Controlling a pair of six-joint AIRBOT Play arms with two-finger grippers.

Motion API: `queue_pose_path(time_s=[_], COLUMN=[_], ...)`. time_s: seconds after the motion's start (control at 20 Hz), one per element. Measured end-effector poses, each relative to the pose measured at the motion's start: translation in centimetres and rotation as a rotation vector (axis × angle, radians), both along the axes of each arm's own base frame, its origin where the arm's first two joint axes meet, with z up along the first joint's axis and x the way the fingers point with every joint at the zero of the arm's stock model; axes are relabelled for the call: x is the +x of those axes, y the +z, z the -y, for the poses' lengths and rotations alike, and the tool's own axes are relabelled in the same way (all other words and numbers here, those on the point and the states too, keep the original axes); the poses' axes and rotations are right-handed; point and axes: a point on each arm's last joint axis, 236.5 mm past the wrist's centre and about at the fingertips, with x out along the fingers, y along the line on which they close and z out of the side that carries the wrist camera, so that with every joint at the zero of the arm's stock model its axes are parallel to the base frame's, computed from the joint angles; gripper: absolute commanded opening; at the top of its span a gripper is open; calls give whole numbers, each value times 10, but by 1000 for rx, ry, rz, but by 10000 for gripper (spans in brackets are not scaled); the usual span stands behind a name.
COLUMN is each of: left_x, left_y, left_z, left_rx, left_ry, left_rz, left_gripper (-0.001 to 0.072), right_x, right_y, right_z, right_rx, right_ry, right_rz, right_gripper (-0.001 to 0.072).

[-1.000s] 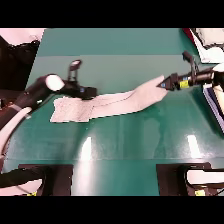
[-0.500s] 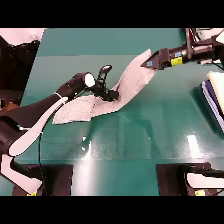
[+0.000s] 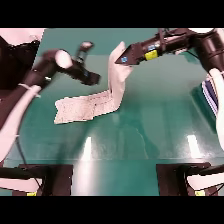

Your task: Fold the shirts.

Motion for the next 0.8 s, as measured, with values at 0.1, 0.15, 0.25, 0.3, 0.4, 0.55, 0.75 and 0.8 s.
queue_pose_path(time_s=[0.1, 0.15, 0.25, 0.3, 0.4, 0.55, 0.75, 0.8], left_x=[2, 0, -10, -17, -35, -62, -85, -88], left_y=[39, 57, 97, 113, 142, 169, 175, 174], left_z=[-57, -84, -142, -165, -208, -251, -275, -275], left_rx=[46, 71, 127, 145, 181, 212, 238, 235], left_ry=[82, 127, 225, 271, 362, 465, 528, 530], left_rz=[60, 90, 159, 187, 237, 272, 247, 239], left_gripper=[26, 25, 26, 26, 26, 26, 26, 26], right_x=[-4, -6, -9, -12, -16, -24, -37, -42], right_y=[0, -1, -6, -9, -20, -43, -81, -91], right_z=[-22, -34, -58, -70, -95, -132, -182, -196], right_rx=[11, 19, 32, 39, 47, 51, 51, 54], right_ry=[29, 42, 57, 63, 80, 106, 142, 152], right_rz=[13, 17, 22, 22, 26, 26, 72, 93], right_gripper=[8, 9, 8, 8, 9, 11, 363, 503])
